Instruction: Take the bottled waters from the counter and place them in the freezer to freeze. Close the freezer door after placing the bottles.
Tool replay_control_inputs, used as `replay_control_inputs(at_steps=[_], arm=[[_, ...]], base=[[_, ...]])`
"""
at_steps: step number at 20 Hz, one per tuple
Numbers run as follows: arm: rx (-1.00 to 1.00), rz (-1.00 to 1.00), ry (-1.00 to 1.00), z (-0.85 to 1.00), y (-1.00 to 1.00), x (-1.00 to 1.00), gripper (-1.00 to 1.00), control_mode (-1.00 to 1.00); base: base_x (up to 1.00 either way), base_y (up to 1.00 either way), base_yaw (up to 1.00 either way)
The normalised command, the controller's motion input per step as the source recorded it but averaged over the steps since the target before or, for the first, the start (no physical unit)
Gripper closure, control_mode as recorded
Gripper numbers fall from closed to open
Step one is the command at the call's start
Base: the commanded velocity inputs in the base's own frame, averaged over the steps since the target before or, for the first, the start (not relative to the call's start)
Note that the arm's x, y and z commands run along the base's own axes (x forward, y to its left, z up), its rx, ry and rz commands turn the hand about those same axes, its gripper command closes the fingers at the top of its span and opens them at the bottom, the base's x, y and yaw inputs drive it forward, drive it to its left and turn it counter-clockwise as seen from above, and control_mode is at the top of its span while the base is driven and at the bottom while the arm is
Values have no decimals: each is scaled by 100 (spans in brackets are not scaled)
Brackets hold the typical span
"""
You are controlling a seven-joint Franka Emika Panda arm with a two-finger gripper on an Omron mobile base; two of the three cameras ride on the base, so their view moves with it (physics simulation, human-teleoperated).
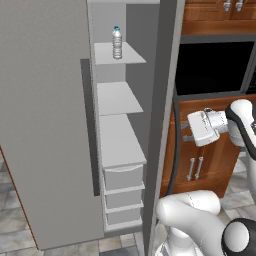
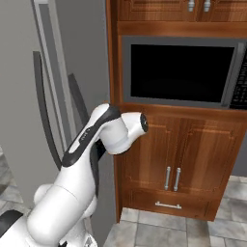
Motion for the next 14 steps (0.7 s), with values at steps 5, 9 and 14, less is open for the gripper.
replay_control_inputs(at_steps=[5, 9, 14], arm=[[-1, 0, 0, 0, 89, 0, -100, -100], [-7, -1, 3, 0, 99, 1, -100, -100], [-9, -11, 2, 0, 99, 17, -100, -100]], base=[[0, 0, 0], [0, 0, 0], [0, 0, 0]])
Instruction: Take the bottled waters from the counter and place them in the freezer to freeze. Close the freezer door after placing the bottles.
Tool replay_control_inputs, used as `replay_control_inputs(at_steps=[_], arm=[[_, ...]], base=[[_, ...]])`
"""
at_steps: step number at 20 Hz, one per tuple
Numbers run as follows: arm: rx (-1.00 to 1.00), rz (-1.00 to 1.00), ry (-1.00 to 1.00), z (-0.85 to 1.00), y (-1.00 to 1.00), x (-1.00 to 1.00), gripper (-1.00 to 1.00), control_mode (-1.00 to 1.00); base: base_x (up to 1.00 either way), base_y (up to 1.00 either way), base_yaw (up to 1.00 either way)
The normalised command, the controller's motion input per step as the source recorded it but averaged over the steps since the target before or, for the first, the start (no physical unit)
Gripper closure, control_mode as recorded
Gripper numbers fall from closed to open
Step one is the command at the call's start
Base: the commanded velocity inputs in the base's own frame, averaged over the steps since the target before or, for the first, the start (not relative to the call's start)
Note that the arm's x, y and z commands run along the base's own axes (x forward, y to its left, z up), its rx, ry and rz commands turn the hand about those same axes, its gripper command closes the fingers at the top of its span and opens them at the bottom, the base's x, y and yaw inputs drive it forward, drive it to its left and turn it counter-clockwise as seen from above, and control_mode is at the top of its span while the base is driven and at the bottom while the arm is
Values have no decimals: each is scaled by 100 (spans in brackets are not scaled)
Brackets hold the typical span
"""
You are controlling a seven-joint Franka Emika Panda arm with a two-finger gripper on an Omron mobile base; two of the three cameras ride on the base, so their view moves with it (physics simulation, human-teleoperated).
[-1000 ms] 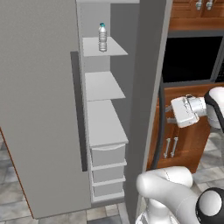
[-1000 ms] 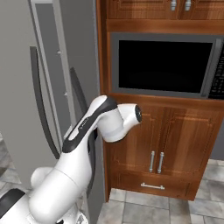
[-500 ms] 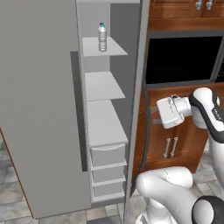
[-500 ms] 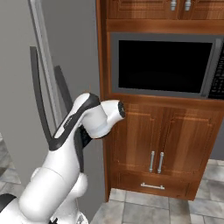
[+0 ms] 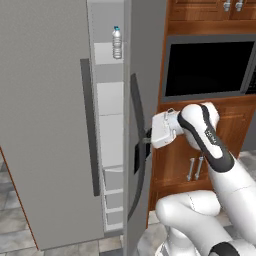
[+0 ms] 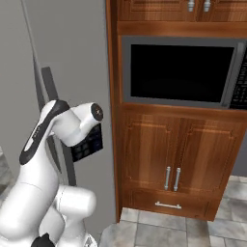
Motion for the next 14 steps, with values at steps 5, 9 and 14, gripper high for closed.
replay_control_inputs(at_steps=[5, 9, 14], arm=[[-9, -18, 1, 0, 85, 22, -100, -100], [-7, -18, 2, 1, 63, 25, -100, -100], [-4, -18, 1, 8, 33, 26, -100, -100]], base=[[0, 0, 0], [0, 0, 0], [0, 0, 0]])
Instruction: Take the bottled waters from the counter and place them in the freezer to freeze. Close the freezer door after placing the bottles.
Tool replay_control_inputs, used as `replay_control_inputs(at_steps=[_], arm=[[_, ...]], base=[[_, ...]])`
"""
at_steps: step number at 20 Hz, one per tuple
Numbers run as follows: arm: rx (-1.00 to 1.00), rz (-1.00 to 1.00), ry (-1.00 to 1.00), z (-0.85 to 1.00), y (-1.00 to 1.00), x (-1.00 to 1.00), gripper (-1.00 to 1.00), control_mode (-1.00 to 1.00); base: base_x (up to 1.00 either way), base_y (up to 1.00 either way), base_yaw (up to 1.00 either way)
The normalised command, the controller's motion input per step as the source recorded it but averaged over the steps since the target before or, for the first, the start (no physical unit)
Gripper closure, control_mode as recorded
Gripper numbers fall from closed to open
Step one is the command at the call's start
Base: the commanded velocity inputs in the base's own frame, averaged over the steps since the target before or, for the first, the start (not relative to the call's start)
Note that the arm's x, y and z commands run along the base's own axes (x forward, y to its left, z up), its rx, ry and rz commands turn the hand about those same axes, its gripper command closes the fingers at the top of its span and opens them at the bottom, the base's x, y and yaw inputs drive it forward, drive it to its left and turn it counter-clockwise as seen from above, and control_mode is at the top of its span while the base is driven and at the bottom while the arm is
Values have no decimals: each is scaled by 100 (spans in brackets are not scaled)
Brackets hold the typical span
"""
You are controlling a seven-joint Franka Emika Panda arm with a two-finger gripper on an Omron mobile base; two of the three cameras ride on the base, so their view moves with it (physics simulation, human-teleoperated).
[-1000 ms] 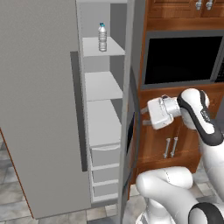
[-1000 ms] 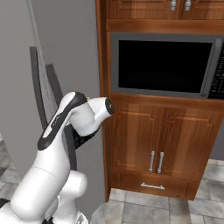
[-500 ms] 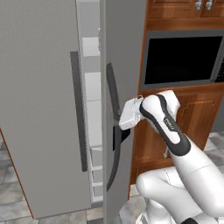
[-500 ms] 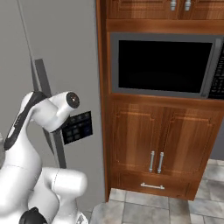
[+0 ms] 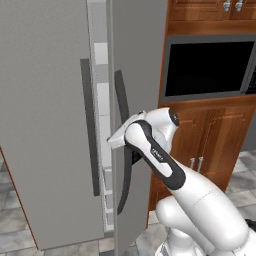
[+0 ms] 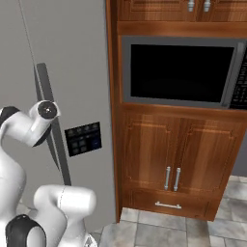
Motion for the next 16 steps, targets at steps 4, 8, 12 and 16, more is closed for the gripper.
replay_control_inputs(at_steps=[4, 8, 12, 16], arm=[[0, -13, 10, 32, 0, 31, -100, -100], [0, -14, 12, 44, 0, 19, -100, -100], [3, -15, 7, 59, 0, -6, -100, -100], [0, -13, 10, 39, 0, 0, -100, -100]], base=[[0, 0, 0], [0, 0, 0], [0, 0, 0], [0, 0, 0]])
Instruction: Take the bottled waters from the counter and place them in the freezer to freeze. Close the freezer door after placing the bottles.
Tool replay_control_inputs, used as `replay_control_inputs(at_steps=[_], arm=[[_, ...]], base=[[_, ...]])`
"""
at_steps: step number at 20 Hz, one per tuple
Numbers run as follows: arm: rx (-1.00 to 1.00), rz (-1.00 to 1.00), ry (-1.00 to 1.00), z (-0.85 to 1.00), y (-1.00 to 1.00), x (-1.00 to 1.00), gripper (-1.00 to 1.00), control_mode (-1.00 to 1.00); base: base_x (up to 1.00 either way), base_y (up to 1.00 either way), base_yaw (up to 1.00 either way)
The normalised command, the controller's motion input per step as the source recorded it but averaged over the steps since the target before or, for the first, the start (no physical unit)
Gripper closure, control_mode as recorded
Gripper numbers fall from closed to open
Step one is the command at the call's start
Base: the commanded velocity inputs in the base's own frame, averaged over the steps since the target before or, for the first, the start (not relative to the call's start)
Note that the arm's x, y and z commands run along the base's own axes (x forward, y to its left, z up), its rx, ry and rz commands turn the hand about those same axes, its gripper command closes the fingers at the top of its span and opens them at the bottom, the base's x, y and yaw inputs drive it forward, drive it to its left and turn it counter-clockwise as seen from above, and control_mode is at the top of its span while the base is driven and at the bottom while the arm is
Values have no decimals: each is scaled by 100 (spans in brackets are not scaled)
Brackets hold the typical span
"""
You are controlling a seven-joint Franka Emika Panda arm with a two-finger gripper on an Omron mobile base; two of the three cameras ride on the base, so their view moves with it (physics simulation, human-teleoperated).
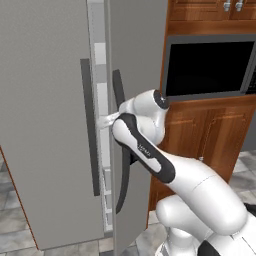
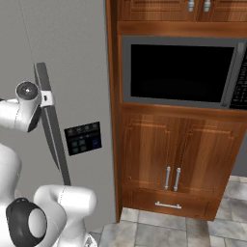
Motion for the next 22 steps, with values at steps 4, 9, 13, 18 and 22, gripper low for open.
replay_control_inputs(at_steps=[4, 9, 13, 18, 22], arm=[[0, -14, 5, 39, 0, -2, -100, -100], [0, -18, 4, 41, 0, -9, -100, -100], [0, -20, 8, 19, -17, -5, -100, -100], [0, -18, 12, 0, -42, 0, -100, -100], [9, -4, 6, -6, -61, 14, -100, -100]], base=[[0, 0, 0], [0, 0, 0], [0, 0, 0], [0, 0, 0], [0, 0, 0]])
